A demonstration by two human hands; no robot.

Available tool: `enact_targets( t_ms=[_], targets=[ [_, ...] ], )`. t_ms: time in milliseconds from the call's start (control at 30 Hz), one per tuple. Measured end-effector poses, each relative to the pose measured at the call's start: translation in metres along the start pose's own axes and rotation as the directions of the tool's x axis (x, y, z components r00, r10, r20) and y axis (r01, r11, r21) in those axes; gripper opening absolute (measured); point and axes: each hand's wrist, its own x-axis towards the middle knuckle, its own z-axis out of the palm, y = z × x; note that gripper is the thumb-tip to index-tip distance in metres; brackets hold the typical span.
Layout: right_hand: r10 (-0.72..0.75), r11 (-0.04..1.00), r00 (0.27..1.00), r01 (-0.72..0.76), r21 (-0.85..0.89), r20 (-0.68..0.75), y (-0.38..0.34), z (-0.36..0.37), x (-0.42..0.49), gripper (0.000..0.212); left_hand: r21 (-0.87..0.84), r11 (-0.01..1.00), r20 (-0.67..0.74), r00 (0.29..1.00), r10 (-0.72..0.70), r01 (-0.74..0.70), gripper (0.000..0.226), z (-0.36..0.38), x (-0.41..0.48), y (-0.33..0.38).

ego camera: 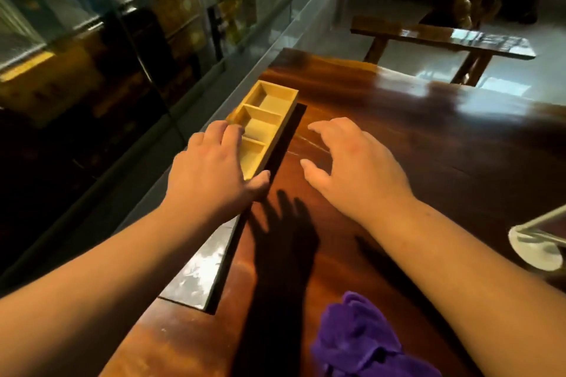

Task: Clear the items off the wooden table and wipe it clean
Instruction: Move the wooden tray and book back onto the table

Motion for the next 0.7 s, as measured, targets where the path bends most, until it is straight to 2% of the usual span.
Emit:
enact_targets(
  t_ms=[233,400,567,633,700],
  targets=[
    [-0.098,0.995,0.990,0.097,0.015,0.098,-0.073,0.074,0.040,0.057,0.060,0.995,0.007,0.997,-0.079,0.079,0.087,0.025,-0.017,-0.091],
    [-0.118,0.993,0.980,0.113,0.039,0.161,-0.104,0.118,0.048,0.054,0.031,0.988,0.082,0.985,-0.153,0.151,0.091,0.045,-0.034,-0.128],
    [-0.092,0.987,0.952,0.125,-0.096,0.293,-0.121,0.151,0.047,0.038,0.056,0.968,0.249,0.936,-0.250,0.244,0.118,0.061,-0.056,-0.147],
    [-0.078,0.978,0.954,0.130,-0.165,0.288,-0.125,0.159,0.046,0.031,0.058,0.956,0.331,0.898,-0.290,0.287,0.127,0.066,-0.064,-0.151],
    [-0.052,0.973,0.959,0.111,-0.203,0.279,-0.126,0.165,0.047,0.022,0.045,0.945,0.390,0.866,-0.314,0.323,0.126,0.071,-0.070,-0.152]
  ],
)
